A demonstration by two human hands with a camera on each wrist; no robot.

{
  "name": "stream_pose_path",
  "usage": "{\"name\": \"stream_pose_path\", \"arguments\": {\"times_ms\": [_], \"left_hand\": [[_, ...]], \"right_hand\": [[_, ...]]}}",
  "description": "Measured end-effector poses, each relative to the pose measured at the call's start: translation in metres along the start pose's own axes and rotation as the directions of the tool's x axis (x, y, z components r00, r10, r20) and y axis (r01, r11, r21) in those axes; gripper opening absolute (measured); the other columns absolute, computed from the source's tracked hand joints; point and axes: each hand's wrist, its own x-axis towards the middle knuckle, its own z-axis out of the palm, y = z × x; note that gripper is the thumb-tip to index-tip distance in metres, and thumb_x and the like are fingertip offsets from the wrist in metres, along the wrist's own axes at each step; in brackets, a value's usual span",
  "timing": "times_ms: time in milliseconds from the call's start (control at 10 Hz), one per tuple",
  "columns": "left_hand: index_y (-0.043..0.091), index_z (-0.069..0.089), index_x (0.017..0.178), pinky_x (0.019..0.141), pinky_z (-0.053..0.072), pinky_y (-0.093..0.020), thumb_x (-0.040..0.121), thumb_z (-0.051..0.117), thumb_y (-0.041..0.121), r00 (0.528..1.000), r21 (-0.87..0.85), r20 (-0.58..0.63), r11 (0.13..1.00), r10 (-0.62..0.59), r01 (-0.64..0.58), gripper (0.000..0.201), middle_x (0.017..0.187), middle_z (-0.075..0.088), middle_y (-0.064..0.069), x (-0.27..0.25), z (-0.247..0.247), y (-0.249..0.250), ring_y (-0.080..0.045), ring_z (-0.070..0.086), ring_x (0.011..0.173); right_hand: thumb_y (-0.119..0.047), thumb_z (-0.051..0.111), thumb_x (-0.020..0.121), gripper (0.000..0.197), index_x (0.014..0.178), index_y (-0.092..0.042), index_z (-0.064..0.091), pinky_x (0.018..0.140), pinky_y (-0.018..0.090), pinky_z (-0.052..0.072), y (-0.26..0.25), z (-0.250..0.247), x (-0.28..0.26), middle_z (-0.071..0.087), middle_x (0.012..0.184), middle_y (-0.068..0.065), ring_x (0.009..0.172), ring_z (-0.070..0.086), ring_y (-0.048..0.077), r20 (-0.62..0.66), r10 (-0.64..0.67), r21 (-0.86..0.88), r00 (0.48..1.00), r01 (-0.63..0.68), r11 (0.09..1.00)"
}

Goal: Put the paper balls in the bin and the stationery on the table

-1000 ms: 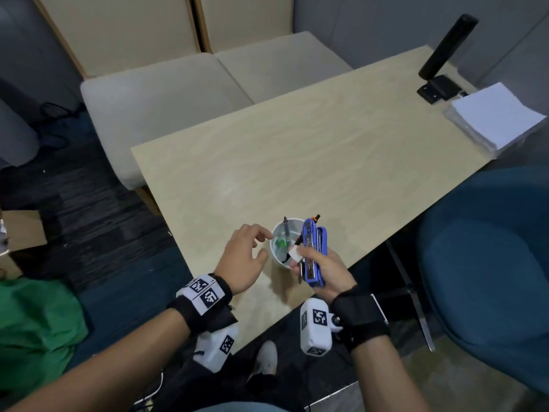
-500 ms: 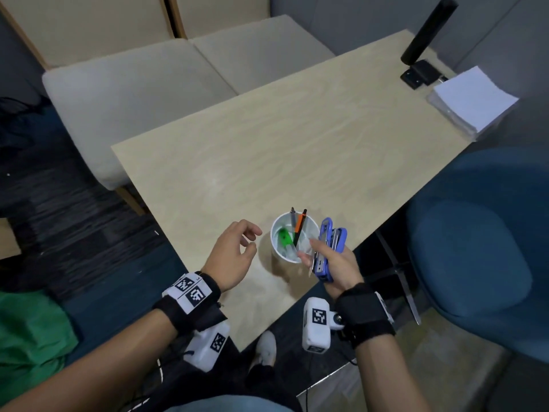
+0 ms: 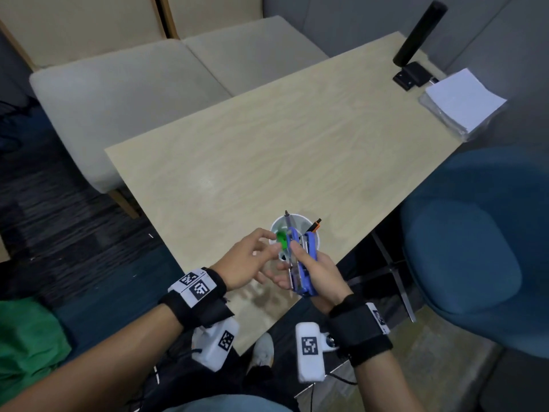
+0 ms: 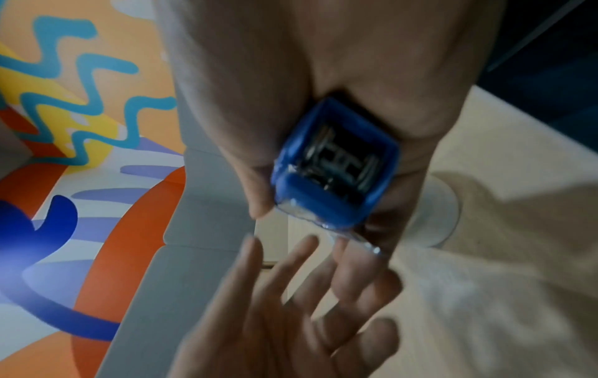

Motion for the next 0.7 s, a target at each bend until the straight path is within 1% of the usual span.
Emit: {"name": "stream_pose_path", "arguments": {"times_ms": [100, 200, 300, 400, 500, 600, 700], "left_hand": [[0.014, 0.042, 0.124, 0.068, 0.059, -0.039, 0.090, 0.051, 0.043, 0.983, -0.102, 0.152, 0.988, -0.098, 0.114, 0.045, 0.096, 0.065, -0.014, 0.002, 0.015, 0.012, -0.021, 0.067, 0.069], [0.012, 0.044, 0.122, 0.068, 0.058, -0.038, 0.091, 0.053, 0.038, 0.986, -0.078, 0.122, 0.990, -0.110, 0.120, 0.042, 0.099, 0.065, -0.018, 0.006, 0.016, 0.009, -0.025, 0.068, 0.068], [0.010, 0.053, 0.103, 0.054, 0.051, -0.032, 0.092, 0.052, 0.030, 0.997, 0.003, 0.015, 0.997, -0.076, 0.076, 0.024, 0.086, 0.064, -0.009, 0.006, 0.009, 0.002, -0.032, 0.069, 0.067], [0.011, 0.056, 0.094, 0.052, 0.046, -0.031, 0.092, 0.050, 0.027, 0.993, 0.060, -0.115, 0.998, -0.017, 0.024, 0.017, 0.077, 0.063, -0.003, 0.007, -0.001, -0.003, -0.027, 0.068, 0.060], [0.010, 0.055, 0.095, 0.057, 0.044, -0.033, 0.092, 0.050, 0.028, 0.991, 0.037, -0.131, 0.998, -0.036, 0.042, 0.019, 0.079, 0.063, -0.003, 0.007, -0.007, -0.005, -0.026, 0.067, 0.061], [0.009, 0.055, 0.098, 0.060, 0.043, -0.035, 0.092, 0.049, 0.027, 0.991, 0.025, -0.127, 0.998, -0.045, 0.049, 0.021, 0.079, 0.063, -0.003, 0.004, -0.010, -0.009, -0.026, 0.066, 0.061], [0.007, 0.055, 0.099, 0.059, 0.041, -0.034, 0.093, 0.048, 0.025, 0.989, 0.015, -0.138, 0.999, -0.044, 0.046, 0.021, 0.078, 0.062, -0.002, 0.001, -0.013, -0.007, -0.026, 0.066, 0.061]], "right_hand": [[-0.030, 0.054, 0.095, 0.032, 0.111, -0.005, 0.064, 0.061, 0.030, 0.056, 0.001, 0.009, 0.003, 0.074, 0.092, 0.014, 0.077, 0.072, 0.025, -0.015, -0.084, -0.008, 0.996, 0.084, 0.996], [-0.021, 0.061, 0.090, 0.030, 0.112, -0.002, 0.059, 0.059, 0.034, 0.055, -0.005, 0.003, 0.006, 0.068, 0.092, 0.018, 0.072, 0.067, 0.031, -0.062, -0.037, -0.120, 0.997, 0.029, 0.992], [-0.014, 0.064, 0.085, 0.028, 0.106, 0.003, 0.058, 0.075, 0.049, 0.058, -0.018, -0.010, 0.010, 0.058, 0.088, 0.015, 0.068, 0.062, 0.033, -0.093, 0.018, -0.341, 0.995, -0.049, 0.939], [-0.023, 0.066, 0.080, 0.027, 0.102, -0.007, 0.064, 0.068, 0.041, 0.062, -0.030, -0.012, 0.017, 0.062, 0.096, 0.008, 0.071, 0.068, 0.029, -0.115, -0.095, -0.659, 0.989, -0.004, 0.752], [-0.040, 0.064, 0.074, 0.031, 0.097, -0.021, 0.062, 0.073, 0.042, 0.059, -0.036, -0.005, 0.023, 0.064, 0.097, 0.005, 0.078, 0.067, 0.027, -0.096, -0.256, -0.851, 0.962, 0.054, 0.522], [-0.047, 0.063, 0.075, 0.041, 0.108, -0.024, 0.060, 0.078, 0.031, 0.050, -0.037, 0.007, 0.029, 0.064, 0.102, 0.004, 0.087, 0.057, 0.020, -0.034, -0.337, -0.927, 0.941, 0.097, 0.363], [-0.043, 0.062, 0.082, 0.039, 0.114, -0.021, 0.061, 0.077, 0.024, 0.044, -0.039, 0.012, 0.024, 0.067, 0.096, -0.002, 0.086, 0.054, 0.012, 0.027, -0.390, -0.917, 0.921, 0.178, 0.357]]}}
